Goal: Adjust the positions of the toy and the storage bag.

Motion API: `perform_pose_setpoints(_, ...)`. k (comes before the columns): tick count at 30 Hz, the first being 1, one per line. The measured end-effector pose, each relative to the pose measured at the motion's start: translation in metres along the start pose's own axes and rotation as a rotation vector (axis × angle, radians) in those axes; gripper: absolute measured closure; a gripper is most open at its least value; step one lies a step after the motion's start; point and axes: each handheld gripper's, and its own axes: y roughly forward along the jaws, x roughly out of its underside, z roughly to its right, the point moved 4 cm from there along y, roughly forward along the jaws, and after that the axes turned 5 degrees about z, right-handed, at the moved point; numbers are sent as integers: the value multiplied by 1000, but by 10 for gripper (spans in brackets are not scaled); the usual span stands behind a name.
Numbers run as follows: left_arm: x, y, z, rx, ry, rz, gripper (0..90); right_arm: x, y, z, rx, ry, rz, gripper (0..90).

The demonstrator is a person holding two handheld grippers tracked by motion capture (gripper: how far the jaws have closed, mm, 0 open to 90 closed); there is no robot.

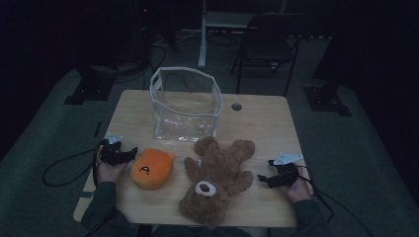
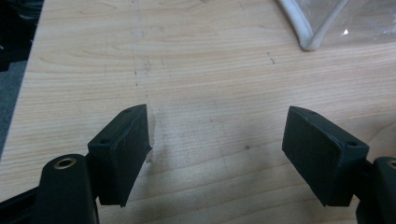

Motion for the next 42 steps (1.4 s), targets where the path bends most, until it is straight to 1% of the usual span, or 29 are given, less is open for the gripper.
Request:
perform_pose_setpoints(3,-1,-2,1,1,5,11,232,0,0,0,1,-1,-1,172)
perform_pose_setpoints(6,-4,-5,3,14,5,21,237,0,0,0,2,-1,0,172)
perform_pose_setpoints(11,-6,-8,8,26,26,22,237,0,0,0,3,0,-1,172)
perform_pose_setpoints(21,-18,-27,14,45,34,68,235,0,0,0,3,0,-1,172)
perform_pose_setpoints(23,-20,-29,17,50,36,77,235,0,0,0,3,0,-1,172)
perform_pose_setpoints(27,-28,-35,24,53,62,89,235,0,0,0,3,0,-1,172)
perform_pose_setpoints(29,-32,-38,28,56,81,100,235,0,0,0,3,0,-1,172)
perform_pose_setpoints(32,-40,-44,37,77,99,119,235,0,0,0,3,0,-1,172)
perform_pose_setpoints(35,-45,-47,44,103,107,131,236,0,0,0,4,1,-1,172)
perform_pose_setpoints(38,-50,-50,50,119,123,132,236,0,0,1,5,1,-1,172)
perform_pose_setpoints(42,-59,-53,59,147,137,149,236,0,0,1,5,2,0,172)
